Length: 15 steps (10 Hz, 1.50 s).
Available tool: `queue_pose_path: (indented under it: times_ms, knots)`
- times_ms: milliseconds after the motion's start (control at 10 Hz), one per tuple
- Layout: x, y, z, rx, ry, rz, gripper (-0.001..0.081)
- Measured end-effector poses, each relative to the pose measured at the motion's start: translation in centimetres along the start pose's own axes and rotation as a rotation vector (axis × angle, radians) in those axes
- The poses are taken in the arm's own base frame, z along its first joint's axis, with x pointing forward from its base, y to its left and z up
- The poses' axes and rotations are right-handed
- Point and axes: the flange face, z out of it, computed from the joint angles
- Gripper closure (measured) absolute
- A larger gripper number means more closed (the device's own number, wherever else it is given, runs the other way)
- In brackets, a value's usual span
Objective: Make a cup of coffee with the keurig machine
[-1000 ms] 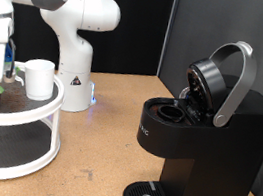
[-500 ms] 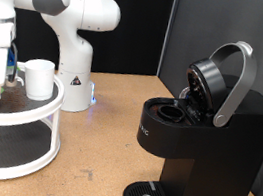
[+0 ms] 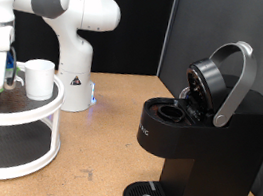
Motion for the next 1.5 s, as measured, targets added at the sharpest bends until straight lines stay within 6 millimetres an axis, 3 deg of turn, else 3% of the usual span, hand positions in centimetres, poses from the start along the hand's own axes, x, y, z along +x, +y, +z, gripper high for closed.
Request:
queue_pose_path:
  times_ms: [100, 200, 300, 500, 900, 1100, 1300, 1500]
  knots:
    - [-0.2, 0.0, 0.1, -0.002, -0.003, 0.000, 0.0249]
    - [-0.2, 0.0, 0.0, -0.004, -0.005, -0.001, 0.0249]
    - [-0.3, 0.0, 0.0, -0.005, -0.005, 0.002, 0.0334]
    - [-0.3, 0.1, -0.6, 0.002, 0.000, 0.011, 0.0334]
    - [-0.7, 0.6, -5.9, 0.037, 0.042, 0.024, 0.0336]
    - [-0.7, 0.5, -6.7, 0.046, 0.045, 0.021, 0.0336]
    - [-0.2, 0.5, -6.9, 0.073, 0.146, 0.039, 0.0336]
    - [1.3, 0.9, -9.0, 0.140, 0.287, 0.041, 0.0336]
